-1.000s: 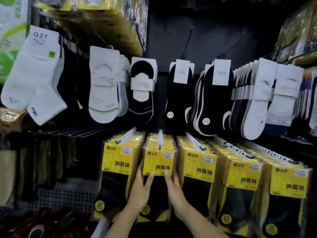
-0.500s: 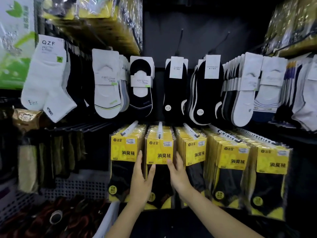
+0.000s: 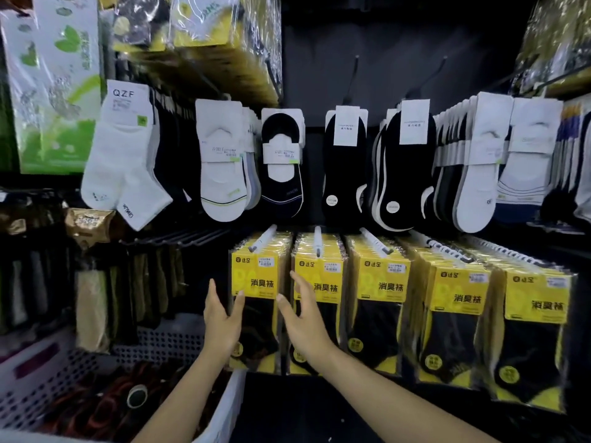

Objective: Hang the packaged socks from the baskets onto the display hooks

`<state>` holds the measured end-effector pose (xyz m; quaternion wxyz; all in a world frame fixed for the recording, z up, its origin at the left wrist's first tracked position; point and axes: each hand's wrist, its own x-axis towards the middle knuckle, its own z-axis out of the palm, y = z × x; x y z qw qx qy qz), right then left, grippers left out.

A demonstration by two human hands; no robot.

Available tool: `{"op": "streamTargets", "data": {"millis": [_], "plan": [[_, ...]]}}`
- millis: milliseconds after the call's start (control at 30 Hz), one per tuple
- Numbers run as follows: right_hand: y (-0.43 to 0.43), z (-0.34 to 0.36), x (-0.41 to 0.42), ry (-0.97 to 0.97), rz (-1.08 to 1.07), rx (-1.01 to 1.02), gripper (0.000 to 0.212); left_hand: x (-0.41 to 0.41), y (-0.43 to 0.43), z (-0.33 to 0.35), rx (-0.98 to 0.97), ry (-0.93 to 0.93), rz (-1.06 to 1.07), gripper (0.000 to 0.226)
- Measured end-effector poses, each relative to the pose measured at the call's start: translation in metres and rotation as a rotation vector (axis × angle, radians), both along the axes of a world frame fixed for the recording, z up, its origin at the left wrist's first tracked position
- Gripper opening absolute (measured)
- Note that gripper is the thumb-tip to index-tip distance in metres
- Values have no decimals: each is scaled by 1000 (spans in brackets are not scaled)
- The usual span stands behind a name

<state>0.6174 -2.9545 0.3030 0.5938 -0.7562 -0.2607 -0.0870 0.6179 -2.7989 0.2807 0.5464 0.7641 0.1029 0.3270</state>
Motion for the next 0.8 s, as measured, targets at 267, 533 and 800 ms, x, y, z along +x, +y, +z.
{"op": "streamTargets", "data": {"millis": [267, 533, 800], "plan": [[41, -15, 25, 170, 49, 70, 64, 17, 12, -10, -22, -56, -247, 64], [50, -48, 39, 330, 30, 105, 68, 27, 23, -50, -158, 17, -225, 67], [54, -108, 36, 416, -82, -4, 62, 41, 20, -83, -209, 117, -231, 47]]}}
